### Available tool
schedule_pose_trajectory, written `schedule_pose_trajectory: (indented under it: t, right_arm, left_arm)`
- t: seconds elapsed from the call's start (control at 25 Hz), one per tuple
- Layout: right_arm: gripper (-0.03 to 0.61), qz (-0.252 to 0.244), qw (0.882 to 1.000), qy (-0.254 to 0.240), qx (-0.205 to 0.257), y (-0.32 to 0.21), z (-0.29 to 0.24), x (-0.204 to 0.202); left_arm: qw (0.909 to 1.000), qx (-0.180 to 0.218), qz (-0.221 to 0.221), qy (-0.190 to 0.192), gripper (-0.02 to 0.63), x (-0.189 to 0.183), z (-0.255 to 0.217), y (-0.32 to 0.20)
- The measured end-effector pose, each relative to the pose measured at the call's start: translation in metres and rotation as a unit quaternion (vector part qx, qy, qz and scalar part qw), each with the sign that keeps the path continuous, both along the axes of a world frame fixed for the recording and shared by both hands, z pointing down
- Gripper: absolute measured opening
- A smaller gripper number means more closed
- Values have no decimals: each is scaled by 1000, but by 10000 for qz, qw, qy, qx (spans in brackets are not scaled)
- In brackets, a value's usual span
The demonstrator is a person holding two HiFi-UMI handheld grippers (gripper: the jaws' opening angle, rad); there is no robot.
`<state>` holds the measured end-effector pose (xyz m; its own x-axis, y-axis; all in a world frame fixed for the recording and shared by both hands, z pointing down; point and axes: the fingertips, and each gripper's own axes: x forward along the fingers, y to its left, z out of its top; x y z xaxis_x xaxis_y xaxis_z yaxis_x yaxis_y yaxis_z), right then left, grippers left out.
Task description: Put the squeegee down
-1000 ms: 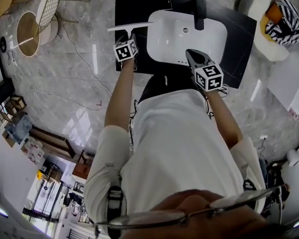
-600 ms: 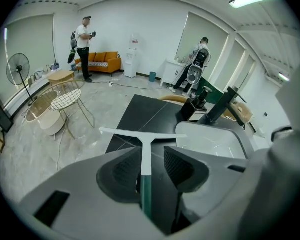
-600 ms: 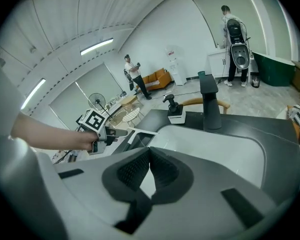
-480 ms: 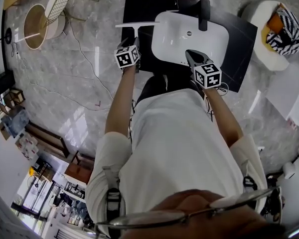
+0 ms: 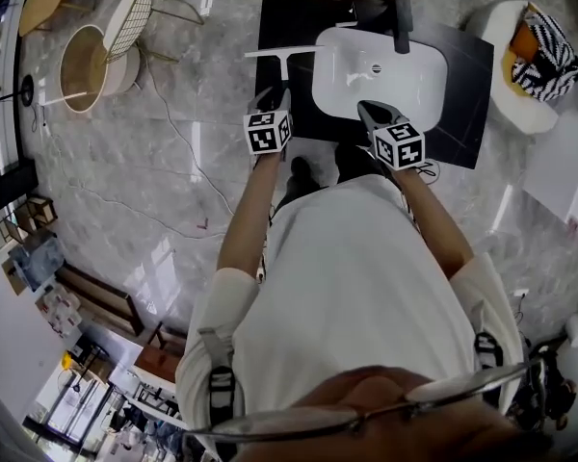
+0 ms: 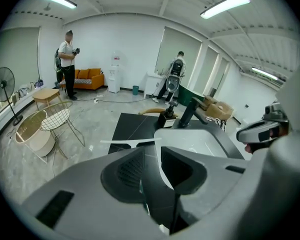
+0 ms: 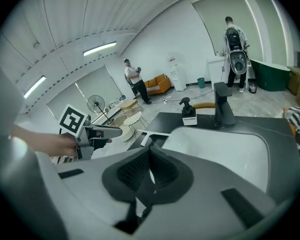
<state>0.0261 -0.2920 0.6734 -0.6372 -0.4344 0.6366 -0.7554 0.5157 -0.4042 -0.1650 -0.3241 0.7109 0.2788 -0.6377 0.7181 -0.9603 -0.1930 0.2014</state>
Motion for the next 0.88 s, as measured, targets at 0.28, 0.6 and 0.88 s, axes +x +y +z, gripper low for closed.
schedule_pose_trajectory:
  t: [0.28, 0.6, 0.88]
  right_arm:
    - [6, 220, 9991, 199, 314, 41, -27, -34]
    - [6, 430, 9955, 457, 714, 88, -49, -64]
    - [6, 720, 9871, 607, 1293, 121, -81, -77]
  left_arm:
    - [9983, 485, 73, 305, 62, -32, -46, 38]
    - [9944, 839, 120, 635, 18, -74, -82, 105]
    - [9902, 1065, 412, 800, 5, -97, -100, 147]
